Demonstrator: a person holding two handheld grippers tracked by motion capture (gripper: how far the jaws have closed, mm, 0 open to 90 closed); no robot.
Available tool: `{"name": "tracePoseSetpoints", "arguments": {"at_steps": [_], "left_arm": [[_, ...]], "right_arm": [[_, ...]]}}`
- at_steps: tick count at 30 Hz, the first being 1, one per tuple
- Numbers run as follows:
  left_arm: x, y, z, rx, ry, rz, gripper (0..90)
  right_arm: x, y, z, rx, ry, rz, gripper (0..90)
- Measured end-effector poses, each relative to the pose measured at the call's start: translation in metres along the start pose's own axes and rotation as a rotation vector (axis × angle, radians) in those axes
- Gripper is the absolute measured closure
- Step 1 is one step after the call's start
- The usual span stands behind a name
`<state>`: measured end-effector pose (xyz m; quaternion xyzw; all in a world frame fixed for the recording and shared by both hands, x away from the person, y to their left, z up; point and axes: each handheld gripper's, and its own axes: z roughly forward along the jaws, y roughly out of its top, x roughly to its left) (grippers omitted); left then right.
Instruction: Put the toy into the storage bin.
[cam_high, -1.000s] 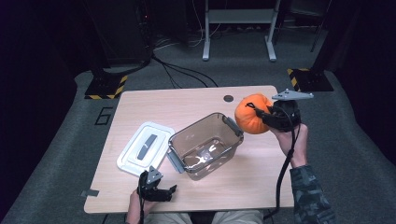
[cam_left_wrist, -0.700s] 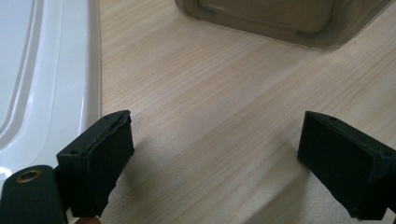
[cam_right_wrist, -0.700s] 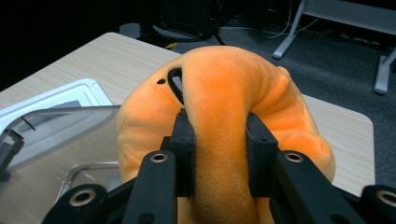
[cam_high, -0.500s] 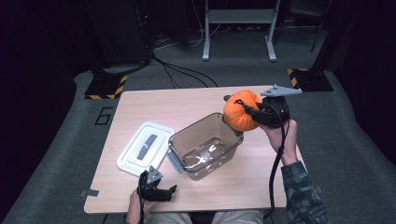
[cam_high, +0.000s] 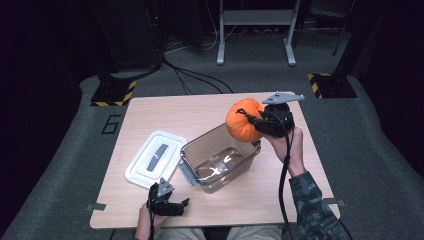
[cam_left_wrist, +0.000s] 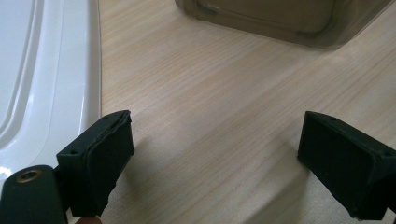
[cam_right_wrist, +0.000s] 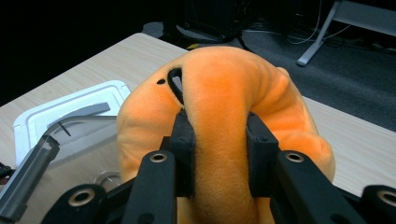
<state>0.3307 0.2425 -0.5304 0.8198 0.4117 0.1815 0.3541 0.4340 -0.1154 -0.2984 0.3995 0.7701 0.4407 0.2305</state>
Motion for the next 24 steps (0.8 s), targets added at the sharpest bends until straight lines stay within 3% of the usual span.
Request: {"name": "tracePoseSetpoints", "arguments": {"at_steps": [24], "left_arm": [[-0.001,-0.001,-0.001,-0.003,0.007,-0.008,10.0]], "right_arm": [[0.016,-0.013,0.034,0.061,0.061,0.027,69.0]]}}
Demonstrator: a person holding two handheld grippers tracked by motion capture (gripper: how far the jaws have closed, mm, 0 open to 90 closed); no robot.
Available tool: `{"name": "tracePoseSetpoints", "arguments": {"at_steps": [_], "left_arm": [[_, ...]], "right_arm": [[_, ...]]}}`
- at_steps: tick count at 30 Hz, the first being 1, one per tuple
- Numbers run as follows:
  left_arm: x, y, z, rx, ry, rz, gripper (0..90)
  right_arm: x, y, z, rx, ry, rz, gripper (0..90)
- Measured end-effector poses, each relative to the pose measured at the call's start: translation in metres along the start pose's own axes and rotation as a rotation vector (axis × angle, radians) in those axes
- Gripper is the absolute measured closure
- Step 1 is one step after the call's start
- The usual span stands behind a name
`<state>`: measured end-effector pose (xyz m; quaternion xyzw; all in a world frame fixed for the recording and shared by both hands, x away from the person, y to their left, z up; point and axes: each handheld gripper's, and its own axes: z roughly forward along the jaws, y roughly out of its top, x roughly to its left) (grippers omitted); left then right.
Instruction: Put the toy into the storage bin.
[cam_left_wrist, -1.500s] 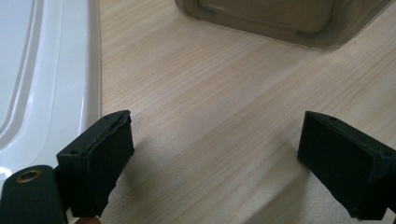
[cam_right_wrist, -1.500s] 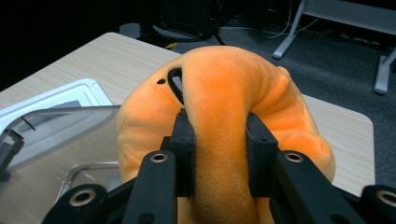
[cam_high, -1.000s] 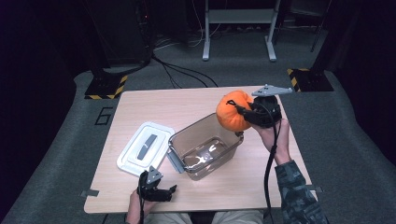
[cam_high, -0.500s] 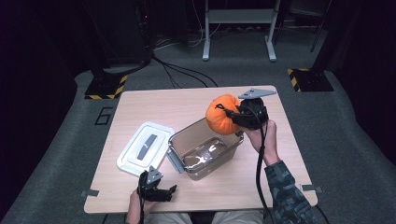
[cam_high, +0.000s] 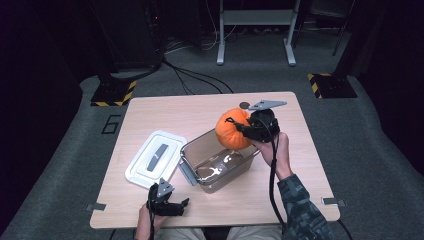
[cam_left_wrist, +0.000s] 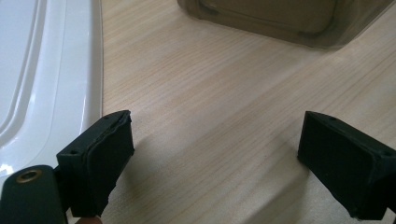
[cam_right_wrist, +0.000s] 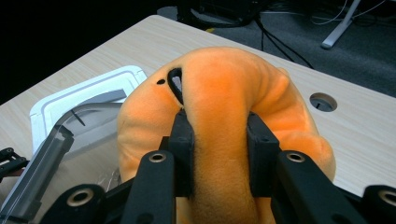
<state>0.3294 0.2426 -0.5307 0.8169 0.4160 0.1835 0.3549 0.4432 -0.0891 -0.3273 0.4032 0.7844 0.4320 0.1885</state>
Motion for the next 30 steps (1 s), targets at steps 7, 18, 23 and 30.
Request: {"name": "tracePoseSetpoints", "arguments": {"at_steps": [7,18,23,30], "left_arm": [[0.0,-0.002,-0.001,-0.012,0.001,-0.014,10.8],[0.001,0.001,0.0,0.002,-0.002,-0.021,10.3],[0.006,0.004,0.004,0.007,0.001,-0.014,9.4],[0.007,0.005,0.005,0.005,0.007,-0.015,8.6]], "right_arm": [[0.003,-0.005,0.008,0.017,0.022,0.008,68.8],[0.009,-0.01,0.022,0.05,0.04,0.005,68.5],[0.01,-0.012,0.024,0.059,0.042,0.006,68.4],[0.012,-0.018,0.029,0.082,0.049,0.0,68.3]]}}
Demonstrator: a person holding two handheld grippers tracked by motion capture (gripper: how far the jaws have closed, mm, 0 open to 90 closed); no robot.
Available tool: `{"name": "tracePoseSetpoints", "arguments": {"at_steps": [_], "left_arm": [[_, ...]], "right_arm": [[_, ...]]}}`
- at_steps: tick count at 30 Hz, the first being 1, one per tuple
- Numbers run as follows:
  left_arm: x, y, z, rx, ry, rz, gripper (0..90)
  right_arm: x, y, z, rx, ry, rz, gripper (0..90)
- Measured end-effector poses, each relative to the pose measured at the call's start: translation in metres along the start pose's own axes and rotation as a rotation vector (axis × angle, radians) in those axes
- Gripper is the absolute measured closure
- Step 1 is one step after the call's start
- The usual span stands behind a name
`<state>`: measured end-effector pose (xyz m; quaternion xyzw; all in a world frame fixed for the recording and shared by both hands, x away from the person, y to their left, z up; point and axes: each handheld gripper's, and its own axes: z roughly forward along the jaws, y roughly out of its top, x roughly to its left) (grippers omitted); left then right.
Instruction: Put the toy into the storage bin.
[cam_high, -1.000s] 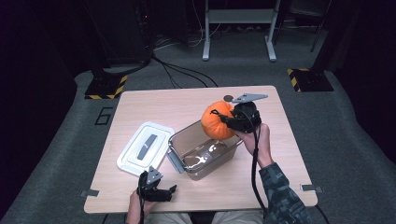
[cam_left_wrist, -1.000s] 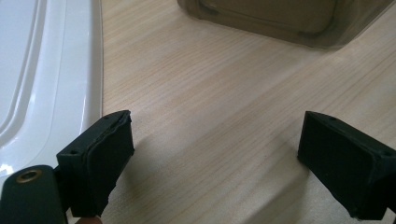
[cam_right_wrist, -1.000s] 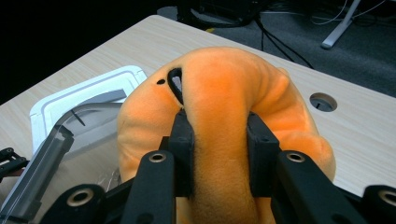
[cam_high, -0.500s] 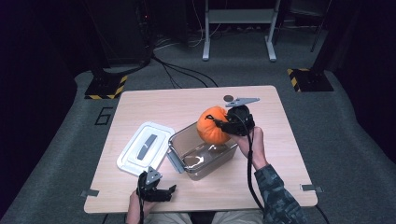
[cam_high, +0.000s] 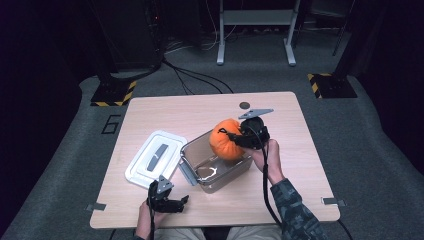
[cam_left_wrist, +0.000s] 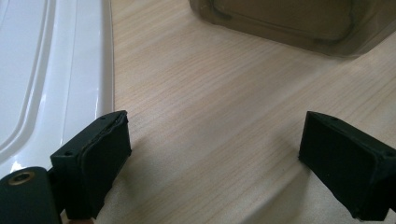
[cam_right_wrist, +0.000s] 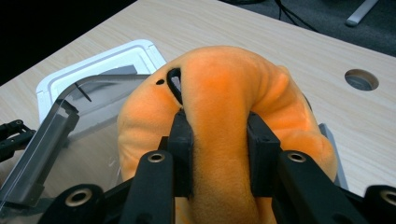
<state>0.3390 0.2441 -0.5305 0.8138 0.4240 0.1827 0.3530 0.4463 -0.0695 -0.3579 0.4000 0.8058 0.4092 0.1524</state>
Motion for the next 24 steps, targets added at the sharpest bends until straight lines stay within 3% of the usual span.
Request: {"name": "tracePoseSetpoints", "arguments": {"at_steps": [10,24], "left_arm": [[0.0,0.0,0.0,-0.001,0.001,0.001,8.6],[0.0,0.0,0.0,-0.003,0.0,0.001,8.6]], "right_arm": [[0.001,-0.007,0.009,0.029,0.005,-0.004,67.1],[-0.005,-0.021,0.027,0.11,0.014,0.017,65.3]]}}
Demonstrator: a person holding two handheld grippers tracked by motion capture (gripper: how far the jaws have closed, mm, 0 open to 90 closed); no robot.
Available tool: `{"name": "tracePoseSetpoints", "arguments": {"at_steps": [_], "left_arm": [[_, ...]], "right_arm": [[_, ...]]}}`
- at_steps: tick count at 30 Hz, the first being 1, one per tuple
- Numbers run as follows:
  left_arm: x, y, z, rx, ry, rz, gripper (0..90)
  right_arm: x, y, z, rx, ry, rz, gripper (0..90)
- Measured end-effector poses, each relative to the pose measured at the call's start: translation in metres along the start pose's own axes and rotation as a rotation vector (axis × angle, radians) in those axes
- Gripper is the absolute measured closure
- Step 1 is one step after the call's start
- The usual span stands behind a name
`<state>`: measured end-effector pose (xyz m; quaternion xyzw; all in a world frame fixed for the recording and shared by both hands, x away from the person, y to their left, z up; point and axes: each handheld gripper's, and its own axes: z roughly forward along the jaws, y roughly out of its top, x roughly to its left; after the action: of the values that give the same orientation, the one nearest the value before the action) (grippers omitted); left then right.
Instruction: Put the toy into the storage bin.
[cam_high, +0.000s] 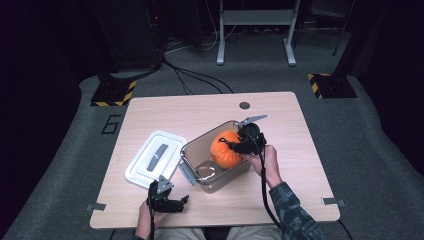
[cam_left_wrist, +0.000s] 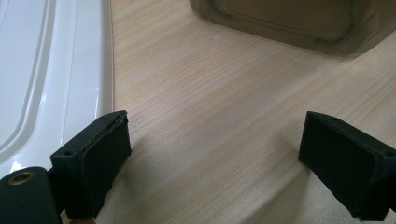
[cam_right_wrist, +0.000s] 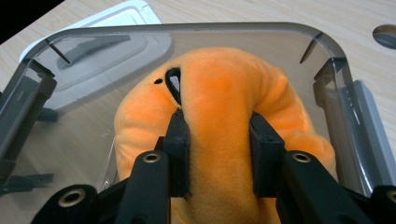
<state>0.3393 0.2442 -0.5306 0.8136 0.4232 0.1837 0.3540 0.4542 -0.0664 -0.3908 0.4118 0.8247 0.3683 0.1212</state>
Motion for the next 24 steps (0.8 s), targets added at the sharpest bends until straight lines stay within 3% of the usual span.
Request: {"name": "tracePoseSetpoints", "arguments": {"at_steps": [15,24], "left_arm": [[0.0,0.0,0.0,-0.001,0.002,-0.004,8.6],[0.0,0.0,0.0,0.0,0.0,0.0,8.6]], "right_arm": [[-0.005,-0.001,0.016,0.083,0.008,0.025,60.9],[-0.006,-0.001,0.023,0.135,-0.002,0.043,50.3]]}}
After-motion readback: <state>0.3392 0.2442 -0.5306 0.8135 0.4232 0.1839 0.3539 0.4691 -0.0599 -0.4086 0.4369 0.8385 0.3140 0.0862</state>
